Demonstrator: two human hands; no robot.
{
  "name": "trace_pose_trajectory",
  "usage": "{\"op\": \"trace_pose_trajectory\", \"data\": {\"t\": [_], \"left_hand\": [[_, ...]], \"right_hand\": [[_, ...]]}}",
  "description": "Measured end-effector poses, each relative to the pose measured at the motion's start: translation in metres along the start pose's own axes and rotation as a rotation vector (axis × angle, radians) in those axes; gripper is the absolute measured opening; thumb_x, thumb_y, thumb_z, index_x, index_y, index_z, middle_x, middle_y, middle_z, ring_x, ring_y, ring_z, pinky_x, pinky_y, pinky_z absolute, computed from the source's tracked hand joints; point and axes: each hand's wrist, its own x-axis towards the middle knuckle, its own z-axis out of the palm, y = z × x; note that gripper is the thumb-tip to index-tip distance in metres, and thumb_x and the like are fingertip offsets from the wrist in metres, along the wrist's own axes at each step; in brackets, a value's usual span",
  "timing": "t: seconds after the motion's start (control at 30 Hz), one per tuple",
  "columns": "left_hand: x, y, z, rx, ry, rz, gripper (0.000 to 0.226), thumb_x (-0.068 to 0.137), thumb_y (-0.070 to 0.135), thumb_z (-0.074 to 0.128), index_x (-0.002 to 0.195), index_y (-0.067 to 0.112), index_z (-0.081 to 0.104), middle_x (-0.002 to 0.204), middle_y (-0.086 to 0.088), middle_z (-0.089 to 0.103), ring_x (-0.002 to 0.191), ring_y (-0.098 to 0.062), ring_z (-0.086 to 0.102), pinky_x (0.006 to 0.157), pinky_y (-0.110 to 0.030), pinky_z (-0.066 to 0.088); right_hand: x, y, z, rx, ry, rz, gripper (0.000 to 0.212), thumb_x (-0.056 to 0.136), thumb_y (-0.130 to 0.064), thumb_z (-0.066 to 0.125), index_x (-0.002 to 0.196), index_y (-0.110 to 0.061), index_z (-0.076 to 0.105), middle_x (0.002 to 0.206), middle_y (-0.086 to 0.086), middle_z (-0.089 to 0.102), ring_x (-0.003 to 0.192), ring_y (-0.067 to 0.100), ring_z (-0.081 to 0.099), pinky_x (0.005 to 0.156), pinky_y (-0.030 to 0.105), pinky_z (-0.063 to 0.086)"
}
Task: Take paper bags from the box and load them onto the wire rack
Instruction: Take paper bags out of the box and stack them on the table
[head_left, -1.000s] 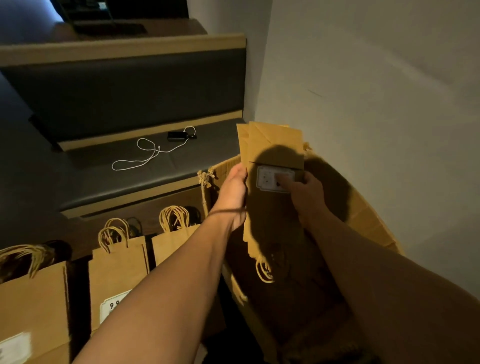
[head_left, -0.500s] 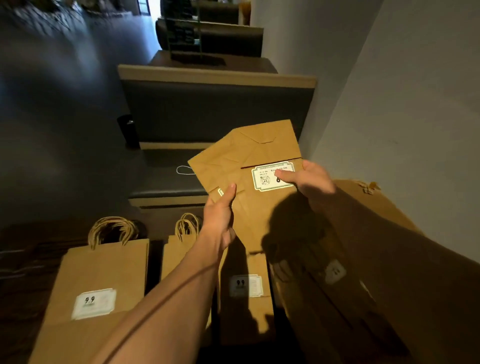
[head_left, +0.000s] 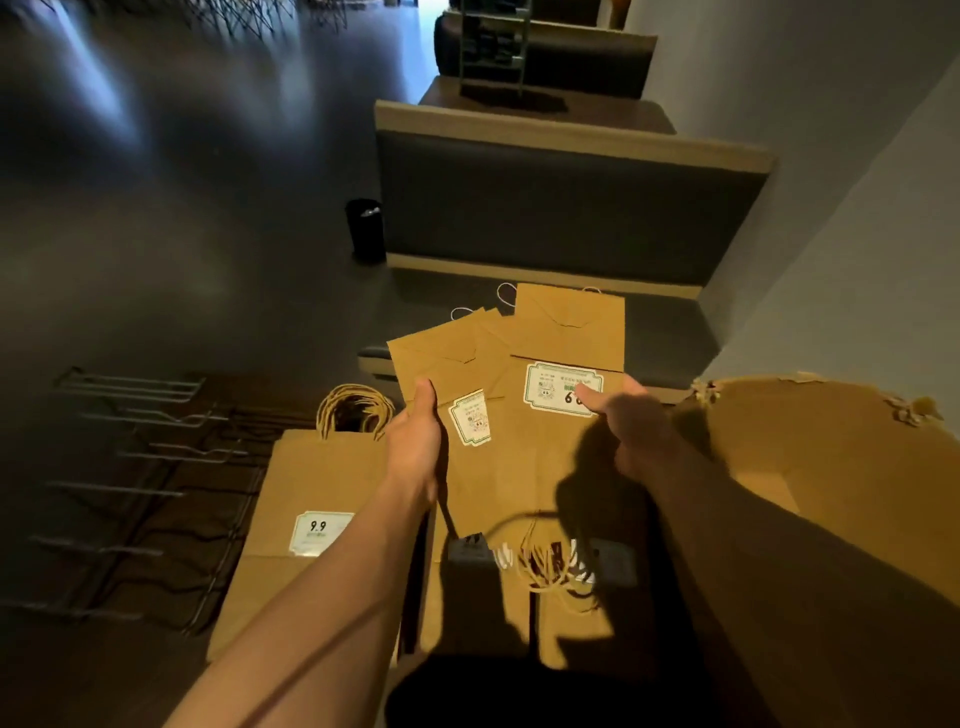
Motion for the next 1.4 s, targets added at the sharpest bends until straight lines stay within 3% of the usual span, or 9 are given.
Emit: {"op": "trace_pose_trajectory", "data": {"t": [0.23, 0.37, 0.57, 0.8, 1.0, 1.1, 1.2, 1.3, 1.4], "left_hand": [[-0.004, -0.013, -0.024, 0.095, -0.243, -0.062, 0.039, 0.100, 0.049, 0.046, 0.124, 0.021, 0.059, 0.108, -0.005, 0.075, 0.101, -0.023, 0.072, 0.093, -0.044, 0.056], [0.000, -0.022, -0.038, 0.058, -0.256, -0.084, 0.040, 0.100, 0.043, 0.051, 0.134, 0.020, 0.052, 0.118, -0.007, 0.071, 0.108, -0.026, 0.069, 0.098, -0.049, 0.052], [0.007, -0.032, -0.049, 0.057, -0.075, -0.028, 0.021, 0.093, 0.037, 0.066, 0.089, 0.017, 0.061, 0.089, -0.011, 0.077, 0.085, -0.026, 0.074, 0.089, -0.050, 0.057], [0.000, -0.031, -0.024, 0.236, -0.104, -0.081, 0.059, 0.099, 0.064, 0.029, 0.106, 0.021, 0.069, 0.098, -0.003, 0.077, 0.097, -0.021, 0.071, 0.099, -0.042, 0.051], [0.014, -0.033, -0.033, 0.237, -0.179, -0.067, 0.088, 0.077, 0.085, 0.041, 0.141, 0.024, 0.047, 0.127, -0.004, 0.066, 0.112, -0.021, 0.066, 0.096, -0.042, 0.051], [0.018, -0.016, -0.038, 0.563, 0.082, 0.293, 0.101, 0.074, 0.075, 0.061, 0.154, 0.031, 0.017, 0.159, -0.004, 0.028, 0.144, -0.026, 0.031, 0.117, -0.051, 0.030], [0.014, 0.003, -0.036, 1.316, -0.163, 0.718, 0.092, 0.078, 0.064, 0.058, 0.154, 0.036, 0.014, 0.164, 0.005, 0.006, 0.151, -0.022, -0.004, 0.119, -0.055, 0.005], [0.007, 0.009, -0.021, 1.617, -0.403, 0.762, 0.082, 0.079, 0.054, 0.060, 0.151, 0.032, 0.026, 0.154, 0.003, 0.037, 0.149, -0.020, 0.018, 0.120, -0.053, 0.001], [0.007, 0.013, -0.010, 1.642, -0.538, 0.435, 0.062, 0.084, 0.045, 0.070, 0.136, 0.025, 0.042, 0.125, 0.000, 0.062, 0.122, -0.026, 0.053, 0.112, -0.048, 0.028]], "right_hand": [[-0.015, 0.026, 0.048, 0.053, -0.240, 0.075, 0.027, 0.095, 0.005, 0.053, 0.117, -0.011, 0.054, 0.094, 0.005, 0.066, 0.076, 0.013, 0.064, 0.050, 0.017, 0.051], [-0.011, 0.038, 0.052, 0.211, -0.127, 0.127, 0.019, 0.092, 0.006, 0.056, 0.102, -0.011, 0.061, 0.098, 0.013, 0.069, 0.079, 0.022, 0.067, 0.056, 0.031, 0.054], [-0.004, 0.041, 0.034, 0.142, -0.177, 0.136, 0.019, 0.093, 0.000, 0.057, 0.107, -0.010, 0.063, 0.097, 0.016, 0.067, 0.082, 0.029, 0.065, 0.066, 0.040, 0.055], [-0.009, 0.054, 0.053, -0.111, -0.327, 0.084, 0.027, 0.090, 0.003, 0.057, 0.115, -0.009, 0.058, 0.109, 0.012, 0.067, 0.105, 0.030, 0.064, 0.096, 0.045, 0.051], [0.003, 0.043, 0.048, -0.284, -0.356, 0.004, 0.036, 0.085, 0.005, 0.056, 0.119, -0.008, 0.056, 0.106, 0.007, 0.069, 0.097, 0.023, 0.067, 0.078, 0.032, 0.053], [0.002, 0.021, 0.047, -0.579, -0.469, -0.076, 0.040, 0.086, 0.007, 0.059, 0.121, -0.009, 0.056, 0.102, 0.003, 0.067, 0.094, 0.020, 0.065, 0.071, 0.027, 0.051], [-0.002, -0.003, 0.055, -0.927, -0.600, -0.169, 0.047, 0.086, 0.003, 0.064, 0.130, -0.009, 0.053, 0.116, 0.010, 0.063, 0.104, 0.024, 0.061, 0.081, 0.031, 0.052], [-0.010, -0.016, 0.073, -1.304, -0.666, -0.294, 0.056, 0.088, -0.004, 0.063, 0.140, -0.014, 0.046, 0.125, 0.008, 0.056, 0.106, 0.021, 0.056, 0.084, 0.030, 0.049], [-0.016, -0.016, 0.084, -1.480, -0.729, -0.370, 0.036, 0.086, -0.002, 0.062, 0.121, -0.010, 0.057, 0.101, 0.005, 0.061, 0.091, 0.019, 0.057, 0.066, 0.024, 0.046]]}}
